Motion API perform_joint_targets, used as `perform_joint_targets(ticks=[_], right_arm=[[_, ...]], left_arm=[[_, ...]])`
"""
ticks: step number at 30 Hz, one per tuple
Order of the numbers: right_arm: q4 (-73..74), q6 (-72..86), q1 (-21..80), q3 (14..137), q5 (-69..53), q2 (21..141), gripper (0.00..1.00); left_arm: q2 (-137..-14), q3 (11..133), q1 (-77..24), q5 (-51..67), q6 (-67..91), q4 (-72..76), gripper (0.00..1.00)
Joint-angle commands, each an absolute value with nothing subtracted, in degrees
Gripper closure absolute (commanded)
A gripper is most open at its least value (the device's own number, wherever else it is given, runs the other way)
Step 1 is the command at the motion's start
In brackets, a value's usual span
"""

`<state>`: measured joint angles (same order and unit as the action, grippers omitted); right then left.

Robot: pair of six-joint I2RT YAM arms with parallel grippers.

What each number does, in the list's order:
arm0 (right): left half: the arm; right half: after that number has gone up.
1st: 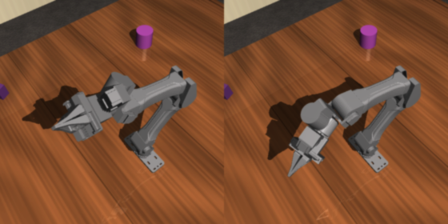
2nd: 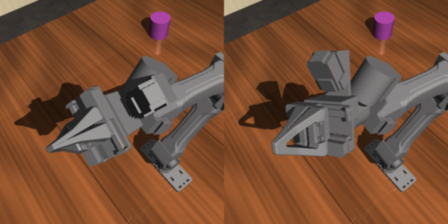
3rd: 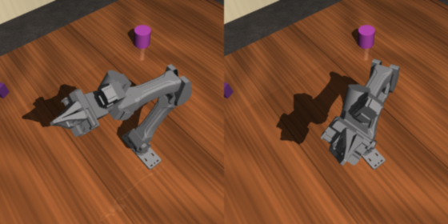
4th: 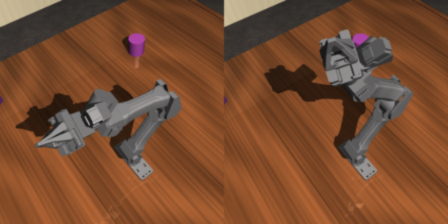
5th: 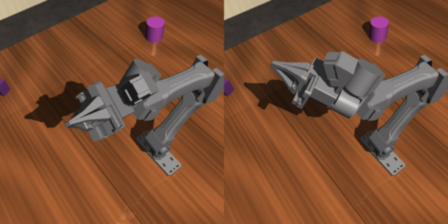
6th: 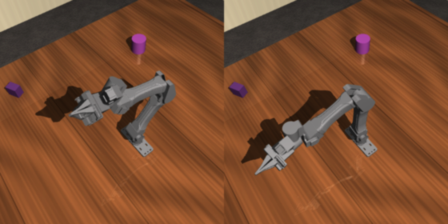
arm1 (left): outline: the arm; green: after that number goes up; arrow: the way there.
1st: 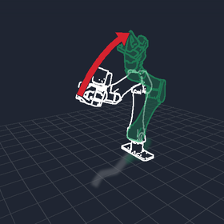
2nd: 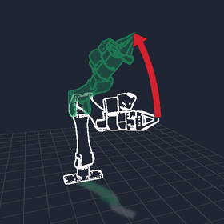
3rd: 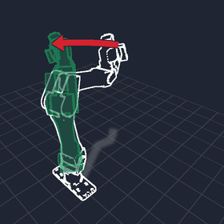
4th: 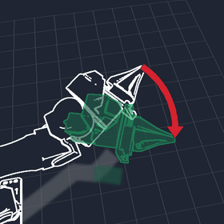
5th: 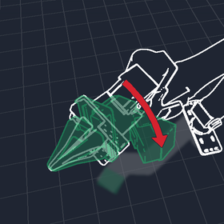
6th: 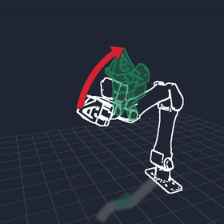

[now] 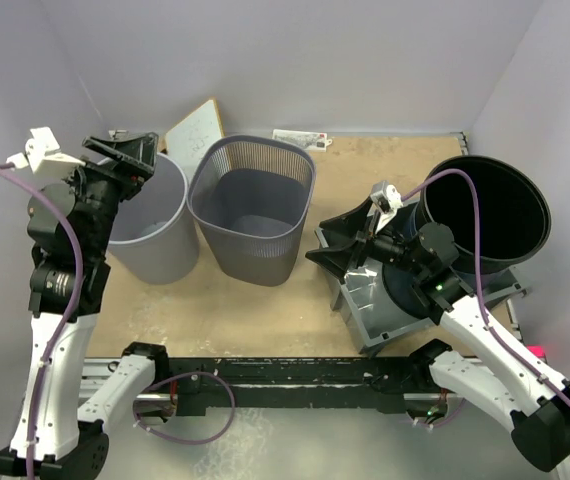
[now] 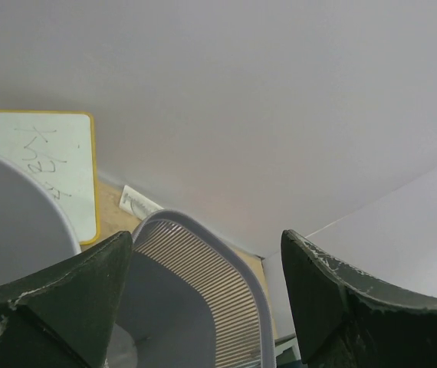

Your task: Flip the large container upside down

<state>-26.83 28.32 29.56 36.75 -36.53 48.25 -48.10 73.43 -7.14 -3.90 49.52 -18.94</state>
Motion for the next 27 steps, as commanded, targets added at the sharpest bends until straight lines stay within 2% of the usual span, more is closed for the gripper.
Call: perform_joint_targets(ticks=[1, 11, 17, 24, 27], right_arm=[[-28.89, 28.19, 29.34, 38.76, -35.96, 48.25, 0.0], [-29.52, 28.44, 29.36, 39.08, -36.74, 49.26, 0.0], [-24.7, 33.02, 29.36, 38.89, -34.83, 49.28, 0.0], [8.34, 22.92, 29.36, 51.09, -24.59, 52.6, 0.0], [22.33, 17.84, 29.36, 59.29, -19.39, 54.71, 0.0]], left_arm=[[-43.74, 71.05, -6.86, -6.36, 49.66, -13.48, 0.24], [-44.43, 69.52, -6.86, -2.71, 47.99, -11.89, 0.24], [-48.45, 65.24, -7.01, 17.23, 46.82, -2.32, 0.24], [-50.9, 69.05, -13.45, 14.89, 42.85, -4.22, 0.24], [-54.87, 72.04, -22.08, 11.7, 39.62, -6.17, 0.23]])
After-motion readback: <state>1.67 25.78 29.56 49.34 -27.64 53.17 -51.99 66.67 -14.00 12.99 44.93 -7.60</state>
